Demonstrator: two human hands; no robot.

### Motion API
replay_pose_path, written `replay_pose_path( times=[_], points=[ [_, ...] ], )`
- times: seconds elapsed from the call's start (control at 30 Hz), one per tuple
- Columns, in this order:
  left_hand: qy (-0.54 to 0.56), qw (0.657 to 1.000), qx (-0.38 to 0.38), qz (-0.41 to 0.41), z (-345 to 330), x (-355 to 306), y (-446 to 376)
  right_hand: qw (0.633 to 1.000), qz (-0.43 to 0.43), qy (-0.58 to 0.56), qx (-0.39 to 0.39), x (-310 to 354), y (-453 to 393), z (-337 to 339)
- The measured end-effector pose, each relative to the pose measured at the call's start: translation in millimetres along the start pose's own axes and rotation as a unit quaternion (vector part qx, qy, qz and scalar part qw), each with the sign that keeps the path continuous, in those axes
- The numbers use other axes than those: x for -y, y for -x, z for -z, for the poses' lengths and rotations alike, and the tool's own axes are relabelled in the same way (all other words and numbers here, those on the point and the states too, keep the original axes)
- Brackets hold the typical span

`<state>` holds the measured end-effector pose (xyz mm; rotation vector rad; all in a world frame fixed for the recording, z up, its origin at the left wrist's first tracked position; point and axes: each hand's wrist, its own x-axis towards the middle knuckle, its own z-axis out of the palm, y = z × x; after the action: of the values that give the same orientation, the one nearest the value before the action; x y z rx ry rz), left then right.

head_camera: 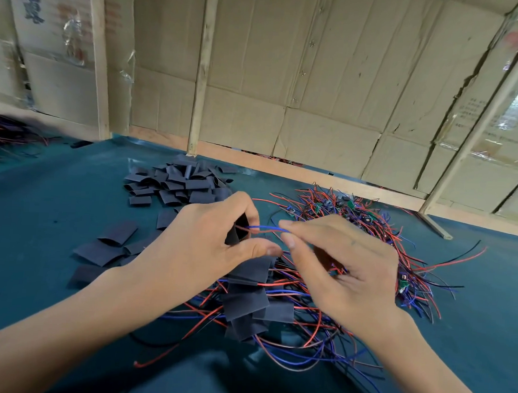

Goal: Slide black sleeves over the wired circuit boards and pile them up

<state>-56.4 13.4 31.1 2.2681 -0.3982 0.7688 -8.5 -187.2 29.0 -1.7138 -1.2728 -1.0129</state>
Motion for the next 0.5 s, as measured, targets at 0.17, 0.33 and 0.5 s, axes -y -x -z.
replay_pose_path(
  times=[0.17, 0.33, 0.5],
  points=[
    [-0.222, 0.966, 0.019, -0.128, 2, -3, -1, 0.986, 0.071, 0.102, 0.114, 1, 1, -5],
    [-0.239, 0.967, 0.005, -0.088, 8, 0, -4, 0.976, 0.039, 0.112, 0.183, 0, -3, -2],
    [-0.255, 0.964, -0.003, -0.071, 4, 13, -7, 0.976, -0.056, 0.064, 0.202, -8, 3, -3]
  ],
)
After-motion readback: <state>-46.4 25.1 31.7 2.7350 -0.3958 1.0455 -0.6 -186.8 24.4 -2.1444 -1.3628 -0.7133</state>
